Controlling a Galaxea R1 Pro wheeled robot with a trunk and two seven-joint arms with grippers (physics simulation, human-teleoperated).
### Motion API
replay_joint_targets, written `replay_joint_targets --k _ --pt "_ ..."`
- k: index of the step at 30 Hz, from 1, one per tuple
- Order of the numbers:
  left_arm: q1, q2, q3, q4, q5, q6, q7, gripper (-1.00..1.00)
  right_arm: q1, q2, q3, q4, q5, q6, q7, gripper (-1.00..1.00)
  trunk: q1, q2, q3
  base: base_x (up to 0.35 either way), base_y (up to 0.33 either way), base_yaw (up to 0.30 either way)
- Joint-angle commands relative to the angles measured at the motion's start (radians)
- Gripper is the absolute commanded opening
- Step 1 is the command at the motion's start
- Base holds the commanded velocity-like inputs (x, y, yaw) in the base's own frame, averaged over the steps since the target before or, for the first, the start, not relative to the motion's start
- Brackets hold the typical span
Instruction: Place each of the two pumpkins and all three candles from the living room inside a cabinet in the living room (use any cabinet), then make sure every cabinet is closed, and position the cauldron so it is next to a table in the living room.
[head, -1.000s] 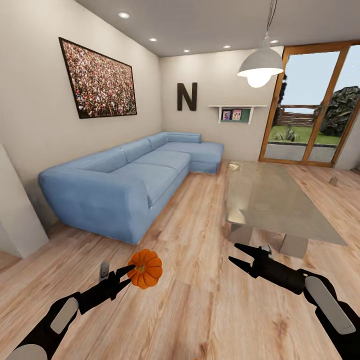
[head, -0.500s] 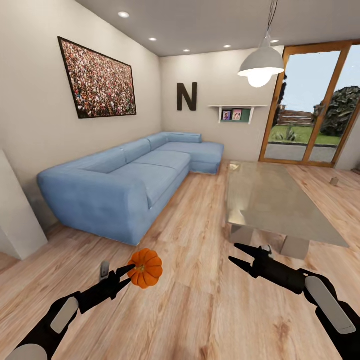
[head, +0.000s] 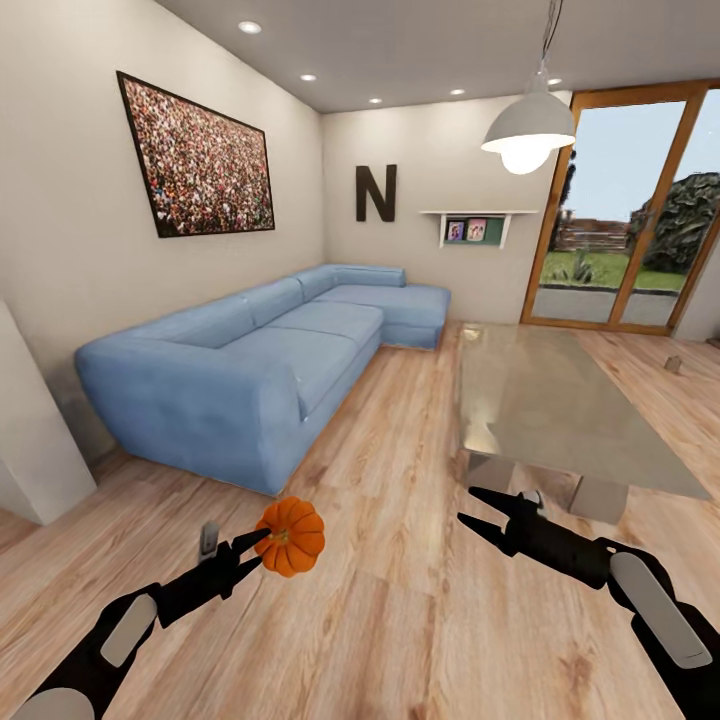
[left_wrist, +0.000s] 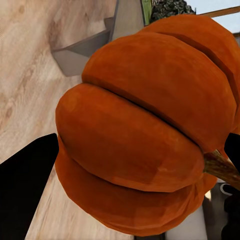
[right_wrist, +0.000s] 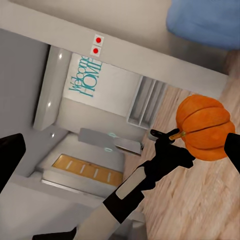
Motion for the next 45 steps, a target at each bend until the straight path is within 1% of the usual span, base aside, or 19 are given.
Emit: replay_joint_targets --k 1,5,8,13,16,20,23,26,35,42,43,44,45 --pt "0.000 0.000 0.002 0.000 0.002 0.006 0.000 -1.00 -0.001 0.000 0.001 0.001 0.002 0.001 0.004 1.00 0.000 0.000 -0.001 0.001 0.001 0.000" --pt "0.000 0.000 0.002 0.000 0.003 0.007 0.000 -1.00 -0.001 0.000 0.001 0.002 0.003 -0.002 0.002 1.00 0.000 0.000 -0.001 0.000 0.000 0.000" --pt "-0.001 0.000 0.002 0.000 0.003 0.007 0.000 -1.00 -0.001 0.001 0.002 0.003 0.004 -0.020 -0.017 1.00 0.000 0.000 -0.001 0.000 0.000 0.000" --pt "-0.001 0.002 0.002 0.000 0.003 0.011 0.000 -1.00 -0.001 0.003 0.003 0.030 -0.001 -0.033 -0.150 1.00 0.000 0.000 -0.001 -0.058 0.000 0.000" --pt "-0.001 0.002 0.002 0.000 0.003 0.012 0.000 -1.00 -0.001 0.003 0.003 0.036 -0.005 -0.041 -0.182 1.00 0.000 0.000 -0.001 -0.121 0.000 0.000" --pt "-0.001 0.002 0.003 0.000 0.003 0.012 0.000 -1.00 -0.001 0.002 -0.001 0.037 -0.008 -0.049 -0.189 1.00 0.000 0.000 -0.001 -0.031 0.000 0.000" --pt "-0.001 0.002 0.003 0.000 0.003 0.012 0.000 -1.00 -0.001 0.002 -0.032 0.037 -0.009 -0.047 -0.192 1.00 0.000 0.000 -0.001 -0.007 0.000 0.000" --pt "-0.001 0.002 0.002 0.000 0.003 0.012 0.000 -1.00 -0.001 0.002 -0.050 0.036 -0.009 -0.040 -0.195 1.00 0.000 0.000 -0.001 -0.002 0.000 0.000" --pt "-0.001 0.001 0.003 0.000 0.004 0.013 0.000 -1.00 -0.001 0.002 -0.056 0.045 -0.008 -0.051 -0.194 1.00 0.000 0.000 -0.001 -0.068 0.000 0.000" --pt "-0.001 0.002 0.003 0.000 0.005 0.013 0.000 -1.00 -0.001 0.004 -0.057 0.096 -0.002 -0.052 -0.207 1.00 0.000 0.000 -0.001 -0.097 0.000 0.000" --pt "-0.001 0.002 0.003 0.000 0.005 0.013 0.000 -1.00 -0.001 0.004 -0.057 0.106 0.000 -0.051 -0.228 1.00 0.000 0.000 -0.001 -0.017 0.000 0.000" --pt "-0.001 0.002 0.003 -0.001 0.006 0.013 0.000 -1.00 -0.001 0.004 -0.056 0.116 0.001 -0.050 -0.265 1.00 0.000 0.000 -0.001 -0.011 0.000 0.000" --pt "-0.001 0.002 0.003 -0.001 0.006 0.013 0.000 -1.00 -0.001 0.004 -0.056 0.124 0.002 -0.048 -0.318 1.00 0.000 0.000 -0.001 -0.007 0.000 0.000"
